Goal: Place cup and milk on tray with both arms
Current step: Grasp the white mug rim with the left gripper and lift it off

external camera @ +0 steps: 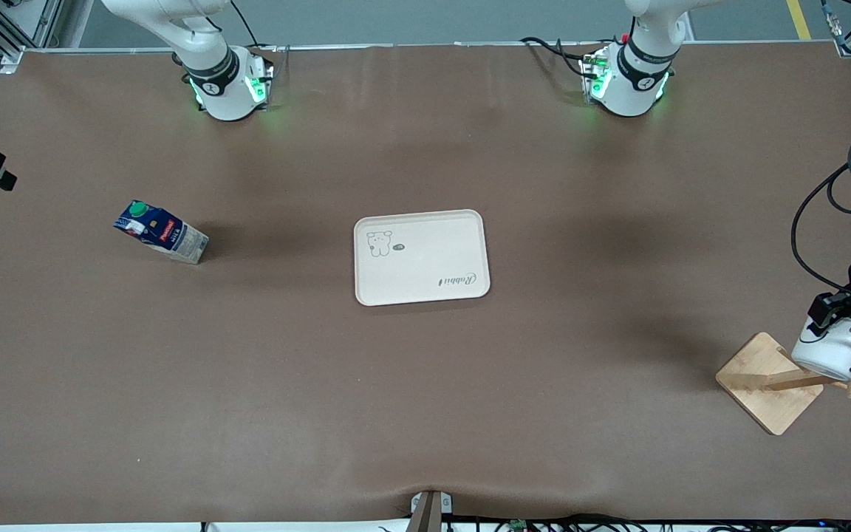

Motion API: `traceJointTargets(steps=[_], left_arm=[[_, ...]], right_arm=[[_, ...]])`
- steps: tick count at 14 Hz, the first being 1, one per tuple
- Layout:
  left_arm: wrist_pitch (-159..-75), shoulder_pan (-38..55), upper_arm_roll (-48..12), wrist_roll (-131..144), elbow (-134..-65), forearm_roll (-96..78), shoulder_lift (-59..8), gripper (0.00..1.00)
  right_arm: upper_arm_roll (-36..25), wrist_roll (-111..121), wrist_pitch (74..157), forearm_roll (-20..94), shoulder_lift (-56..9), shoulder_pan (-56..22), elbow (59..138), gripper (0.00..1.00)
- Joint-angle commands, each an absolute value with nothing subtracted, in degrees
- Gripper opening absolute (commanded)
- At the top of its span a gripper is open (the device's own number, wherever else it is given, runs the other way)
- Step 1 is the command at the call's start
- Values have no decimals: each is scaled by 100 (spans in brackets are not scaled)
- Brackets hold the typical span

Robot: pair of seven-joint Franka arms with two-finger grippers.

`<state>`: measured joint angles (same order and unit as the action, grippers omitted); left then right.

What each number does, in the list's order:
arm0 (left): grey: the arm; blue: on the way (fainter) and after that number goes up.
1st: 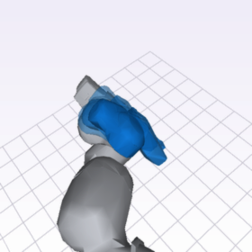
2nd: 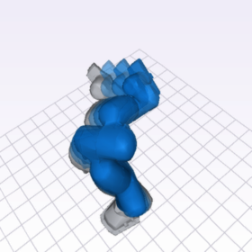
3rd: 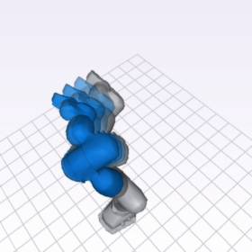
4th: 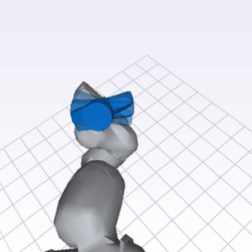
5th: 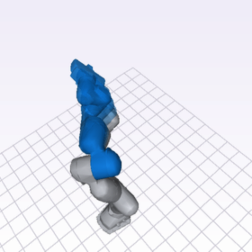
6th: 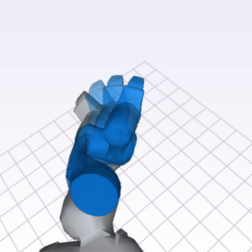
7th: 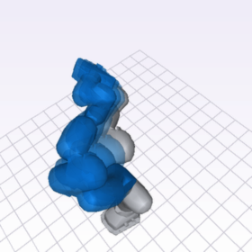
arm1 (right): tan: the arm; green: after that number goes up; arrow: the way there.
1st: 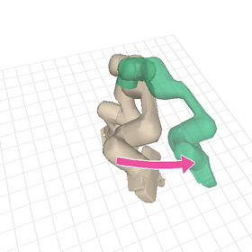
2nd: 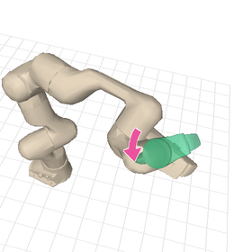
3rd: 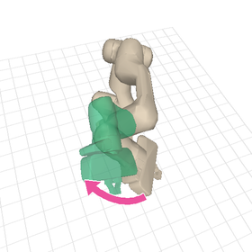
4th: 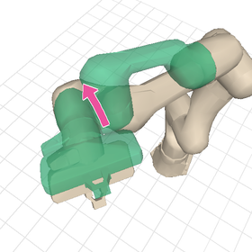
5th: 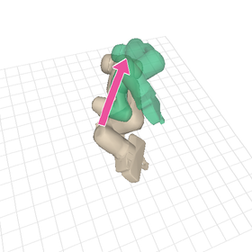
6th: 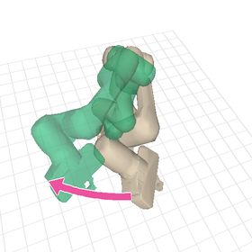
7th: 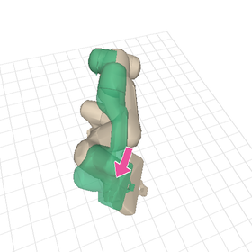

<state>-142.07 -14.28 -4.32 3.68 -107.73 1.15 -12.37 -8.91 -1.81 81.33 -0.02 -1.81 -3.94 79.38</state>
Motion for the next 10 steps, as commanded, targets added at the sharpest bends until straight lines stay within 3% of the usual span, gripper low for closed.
traceJointTargets(steps=[1, 3, 5, 8, 10], left_arm=[[-14282, -1406, -448, 281, -10767, 70, -1222, 0], [-14274, -1363, -457, 273, -10767, 79, -1204, 0], [-14265, -1371, -605, 89, -10758, 70, -1169, 0], [-14169, -1362, -851, 122, -10731, 53, -985, 0], [-13626, -1362, -1036, 315, -10697, 79, -801, 0]], right_arm=[[-861, -149, 8068, 61, -185, -334, 7919, 100], [-870, -124, 8077, 53, -202, -334, 7954, 100], [-861, -149, 8095, 1, -666, -351, 7981, 100], [-861, -114, 8138, 9, -677, -351, 7972, 100], [-861, -123, 8147, 35, -677, -343, 7972, 100]])
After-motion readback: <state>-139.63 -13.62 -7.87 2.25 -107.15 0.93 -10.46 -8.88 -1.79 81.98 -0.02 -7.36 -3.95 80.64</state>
